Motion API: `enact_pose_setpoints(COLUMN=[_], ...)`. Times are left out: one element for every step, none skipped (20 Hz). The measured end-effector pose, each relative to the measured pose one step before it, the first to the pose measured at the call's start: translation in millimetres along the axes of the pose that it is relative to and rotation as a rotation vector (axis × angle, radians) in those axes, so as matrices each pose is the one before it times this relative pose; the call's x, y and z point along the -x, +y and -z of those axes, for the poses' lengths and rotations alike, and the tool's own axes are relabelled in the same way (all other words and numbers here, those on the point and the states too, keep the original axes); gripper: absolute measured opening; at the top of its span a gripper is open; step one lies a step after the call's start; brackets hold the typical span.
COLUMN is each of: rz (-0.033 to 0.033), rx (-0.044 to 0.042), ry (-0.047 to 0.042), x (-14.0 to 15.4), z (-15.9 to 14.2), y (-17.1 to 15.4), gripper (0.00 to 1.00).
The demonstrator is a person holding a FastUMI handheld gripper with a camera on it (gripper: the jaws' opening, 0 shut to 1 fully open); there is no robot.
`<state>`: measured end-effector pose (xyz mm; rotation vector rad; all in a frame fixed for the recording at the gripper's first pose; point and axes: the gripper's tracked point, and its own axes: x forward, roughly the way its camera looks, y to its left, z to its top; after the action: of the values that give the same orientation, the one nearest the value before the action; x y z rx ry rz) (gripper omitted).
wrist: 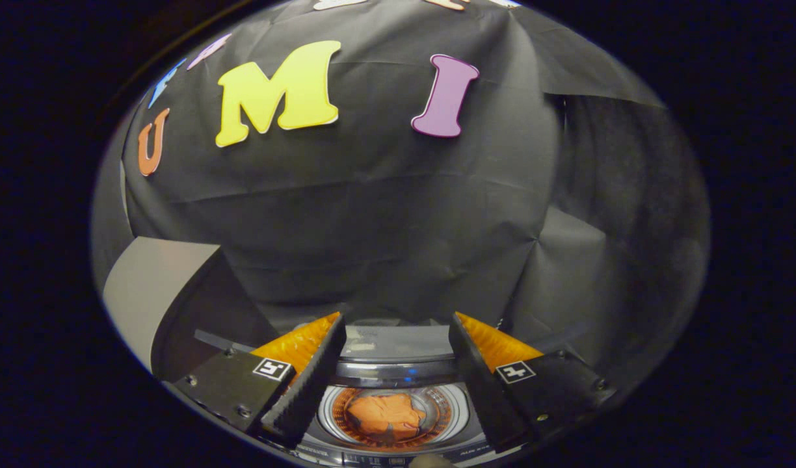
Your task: Put the clothes into the washing machine and then close the washing machine lid.
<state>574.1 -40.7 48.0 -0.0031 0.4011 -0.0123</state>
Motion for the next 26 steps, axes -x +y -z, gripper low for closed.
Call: enact_pose_setpoints(rz=[0.00241, 0.00274, 0.00073, -0.00253, -0.0015, 0.00352, 0.00617, 0.00069, -0.00432, -0.00127, 0.00219, 0.00417, -0.0046, -0.00227, -0.00055, -0.00226, -0.00332, -0.00639, -0.00502, -0.00279, -0.00474, -0.01274, -0.00923, -0.0024, -0.00415, -0.0034], rx=[0.00094, 0.00144, 0.00711, 0.00798, 0.00955, 0.01206, 0.01036, 0.00712, 0.00252, 0.00299, 0.00682, 0.00548, -0.00089, -0.00426, -0.00321, -0.00053, -0.00043, -0.00117, -0.00199, -0.00985, -0.01911, -0.01903, -0.00967, -0.01053, -0.01459, -0.01168], ry=[0.00983, 0.01623, 0.0255, 0.02491, 0.01762, 0.0097, 0.00972, 0.01225, 0.00969, 0.00276, 0.00174, 0.00257, -0.00601, -0.01307, -0.01987, -0.01816, -0.02451, -0.02607, -0.02292, -0.02669, -0.03109, -0.02889, -0.02661, -0.03246, -0.03476, -0.02659], x=[6.52, 6.69, 7.14, 8.75, 3.84, 6.77, 5.89, 3.69, 3.86, 4.04, 4.0, 4.19, 5.47, 8.22, 6.81, 7.81, 8.85, 7.82, 8.69, 9.89, 9.3, 10.37, 10.2, 11.12, 13.35, 15.18], z=[10.79, 13.47, 16.01, 17.19, 16.63, 16.45, 14.44, 13.4, 11.27, 8.54, 6.33, 5.68, 1.66, -2.16, -4.85, -4.33, -7.33, -7.33, -7.72, -6.82, -9.68, -9.72, -8.74, -9.03, -10.81, -6.83], y=[-0.72, -1.27, -0.21, 0.2, 1.94, 0.5, 0.73, 1.76, 2.77, 2.76, 1.54, 0.02, 1.56, 2.08, 1.3, 2.28, 2.28, 2.8, 3.29, 1.25, 1.77, 5.39, 4.66, 1.8, 1.74, 2.43], gripper=[0.99, 0.99, 0.99, 0.99, 0.99, 0.99, 0.99, 0.99, 0.99, 0.99, 0.99, 0.99, 0.99, 0.99, 0.99, 0.99, 0.99, 0.99, 0.99, 0.99, 0.99, 0.99, 0.99, 0.99, 0.99, 0.99])
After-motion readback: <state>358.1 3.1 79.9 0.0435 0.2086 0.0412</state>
